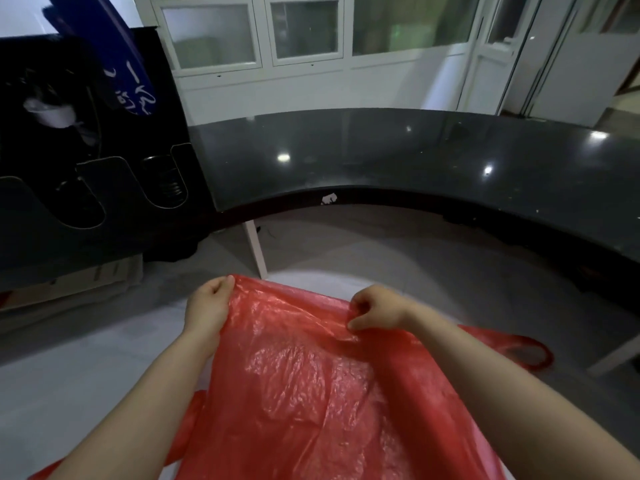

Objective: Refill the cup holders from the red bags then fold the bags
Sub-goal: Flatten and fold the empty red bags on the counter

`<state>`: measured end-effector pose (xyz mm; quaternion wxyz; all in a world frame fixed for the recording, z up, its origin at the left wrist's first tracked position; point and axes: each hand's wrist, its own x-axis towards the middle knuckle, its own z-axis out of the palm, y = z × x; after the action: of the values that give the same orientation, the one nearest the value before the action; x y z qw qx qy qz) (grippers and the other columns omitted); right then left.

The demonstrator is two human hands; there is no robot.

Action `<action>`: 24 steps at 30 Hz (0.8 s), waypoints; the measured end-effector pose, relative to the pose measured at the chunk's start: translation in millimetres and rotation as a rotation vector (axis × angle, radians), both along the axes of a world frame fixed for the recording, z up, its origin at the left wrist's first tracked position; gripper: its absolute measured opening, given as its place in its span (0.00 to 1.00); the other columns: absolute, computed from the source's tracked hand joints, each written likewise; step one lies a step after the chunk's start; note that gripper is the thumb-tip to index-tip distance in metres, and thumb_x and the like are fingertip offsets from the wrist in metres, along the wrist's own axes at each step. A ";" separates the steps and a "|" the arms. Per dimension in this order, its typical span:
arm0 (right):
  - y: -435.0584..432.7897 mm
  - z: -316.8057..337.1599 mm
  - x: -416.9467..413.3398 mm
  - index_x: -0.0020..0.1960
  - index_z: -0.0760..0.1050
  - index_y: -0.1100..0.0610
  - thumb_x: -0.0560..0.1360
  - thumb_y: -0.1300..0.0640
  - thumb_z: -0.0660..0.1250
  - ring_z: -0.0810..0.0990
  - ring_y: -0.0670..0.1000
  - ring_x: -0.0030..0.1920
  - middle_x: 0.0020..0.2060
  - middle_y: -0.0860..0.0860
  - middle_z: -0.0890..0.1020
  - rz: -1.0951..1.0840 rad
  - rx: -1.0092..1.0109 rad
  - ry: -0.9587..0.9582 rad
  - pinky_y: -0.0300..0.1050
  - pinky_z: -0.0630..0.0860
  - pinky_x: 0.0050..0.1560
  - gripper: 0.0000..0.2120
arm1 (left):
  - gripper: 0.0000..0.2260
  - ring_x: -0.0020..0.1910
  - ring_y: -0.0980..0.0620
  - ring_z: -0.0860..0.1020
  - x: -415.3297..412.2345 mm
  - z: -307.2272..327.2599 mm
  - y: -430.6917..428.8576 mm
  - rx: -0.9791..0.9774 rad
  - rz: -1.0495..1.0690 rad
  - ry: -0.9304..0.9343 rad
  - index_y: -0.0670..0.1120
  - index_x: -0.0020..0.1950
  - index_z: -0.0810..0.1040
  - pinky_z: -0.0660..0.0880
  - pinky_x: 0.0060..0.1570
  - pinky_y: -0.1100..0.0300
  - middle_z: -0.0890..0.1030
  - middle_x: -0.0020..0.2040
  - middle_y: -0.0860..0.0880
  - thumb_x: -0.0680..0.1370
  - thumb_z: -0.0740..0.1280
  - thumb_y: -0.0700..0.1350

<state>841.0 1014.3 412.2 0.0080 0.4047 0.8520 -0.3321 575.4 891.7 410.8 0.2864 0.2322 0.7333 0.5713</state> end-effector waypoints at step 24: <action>1.7 -29.2 70.1 0.57 0.75 0.53 0.70 0.55 0.70 0.78 0.54 0.52 0.50 0.50 0.79 -0.029 0.161 -0.221 0.43 0.71 0.46 0.16 | 0.14 0.54 0.45 0.76 -8.7 -30.5 -8.1 0.000 0.250 0.132 0.40 0.60 0.78 0.72 0.57 0.54 0.79 0.54 0.46 0.81 0.60 0.46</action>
<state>911.1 1016.1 383.0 0.0644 0.4504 0.8639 -0.2162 566.7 883.5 380.3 0.1641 0.1763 0.7736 0.5861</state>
